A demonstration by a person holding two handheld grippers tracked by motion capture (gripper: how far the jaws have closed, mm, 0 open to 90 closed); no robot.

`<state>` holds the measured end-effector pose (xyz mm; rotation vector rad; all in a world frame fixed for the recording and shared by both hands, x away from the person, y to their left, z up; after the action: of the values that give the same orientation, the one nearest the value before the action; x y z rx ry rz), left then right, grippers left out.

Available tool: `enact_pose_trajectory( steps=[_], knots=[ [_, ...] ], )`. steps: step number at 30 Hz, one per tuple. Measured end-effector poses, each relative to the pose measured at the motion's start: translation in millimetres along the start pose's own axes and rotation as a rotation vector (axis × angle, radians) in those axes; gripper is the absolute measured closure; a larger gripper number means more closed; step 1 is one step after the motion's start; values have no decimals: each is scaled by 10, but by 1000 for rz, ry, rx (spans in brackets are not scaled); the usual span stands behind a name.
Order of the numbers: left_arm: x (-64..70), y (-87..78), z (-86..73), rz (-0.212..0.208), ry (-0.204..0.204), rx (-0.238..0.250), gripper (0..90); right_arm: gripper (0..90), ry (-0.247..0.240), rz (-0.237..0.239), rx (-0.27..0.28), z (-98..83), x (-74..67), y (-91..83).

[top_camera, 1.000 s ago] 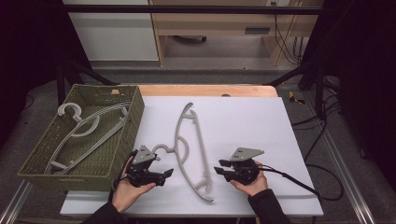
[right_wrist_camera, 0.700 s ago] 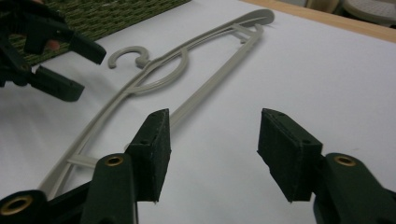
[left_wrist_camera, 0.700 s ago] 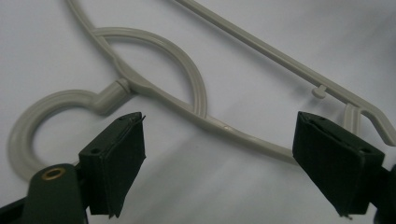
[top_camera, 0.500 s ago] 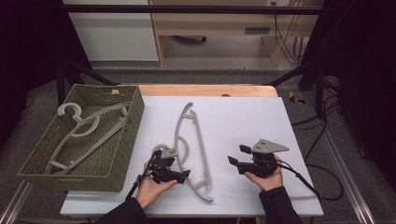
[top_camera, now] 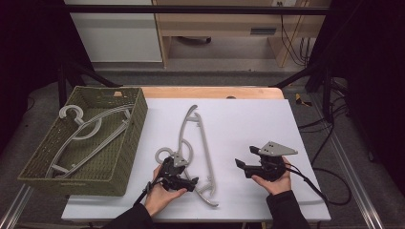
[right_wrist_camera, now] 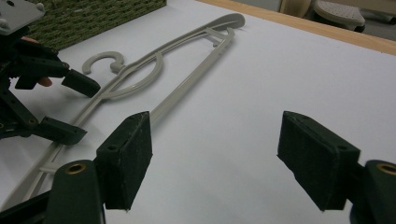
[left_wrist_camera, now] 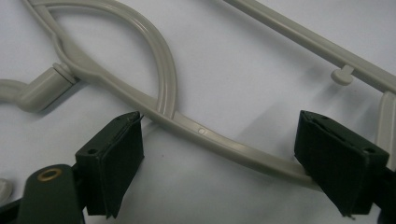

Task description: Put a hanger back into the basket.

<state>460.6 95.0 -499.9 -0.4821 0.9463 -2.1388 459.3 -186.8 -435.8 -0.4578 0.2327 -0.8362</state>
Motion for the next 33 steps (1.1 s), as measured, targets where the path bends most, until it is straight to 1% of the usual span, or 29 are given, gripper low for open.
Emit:
enact_pose_trajectory(
  steps=[4,7,8,9,10,11,15,16,17,21,23,26,27,28,29,30,33],
  knots=[
    [-9,-30,2,6,9,-30,183,238,3,0,-6,-3,-3,-2],
    [-37,-63,-20,-6,12,-44,205,227,2,-2,-10,-4,0,-3],
    [-56,-80,-29,-7,19,-49,210,223,5,-2,-14,-5,-3,-8],
    [-69,-98,-44,-6,14,-51,227,220,2,-2,-13,-5,-1,-10],
    [-91,-124,-60,-10,20,-61,241,218,1,-1,-13,-6,-1,-12],
    [-114,-143,-80,-10,23,-58,256,215,4,-1,-16,-7,-2,-12],
    [-212,-242,-155,-28,17,-74,325,212,7,0,-21,-14,-7,-3],
    [-242,-274,-169,-29,22,-86,347,212,3,1,-23,-16,-4,-4],
    [-266,-293,-181,-28,13,-84,378,212,2,2,-23,-16,-4,-3],
    [-363,-371,-218,-50,3,-121,472,212,8,3,-23,-15,-6,-7],
    [-400,-399,-233,-51,0,-130,511,212,13,0,-22,-14,-10,-8],
    [-465,-435,-262,-57,-21,-133,567,212,12,-1,-24,-15,-8,-10],
    [-485,-446,-270,-65,-34,-130,585,212,10,0,-23,-15,-4,-8],
    [-510,-462,-279,-71,-35,-141,602,212,7,1,-26,-18,-1,-9],
    [-529,-469,-287,-74,-57,-134,615,213,7,0,-26,-19,0,-7],
    [-546,-483,-292,-77,-56,-143,630,213,5,0,-26,-20,0,-3],
    [-575,-502,-307,-83,-77,-142,661,213,5,3,-32,-24,-1,-2]
  ],
)
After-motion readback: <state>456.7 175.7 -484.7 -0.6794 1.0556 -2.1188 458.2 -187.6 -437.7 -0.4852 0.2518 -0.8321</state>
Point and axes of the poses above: each handheld gripper's, and its own axes: y roughly forward along the jaws, z roughly out of its top, x roughly to its right, the point moved 3 cm from there along y, roughly forward along the jaws, and after that the axes turned 1 degree about -y, right-handed, at the moved point
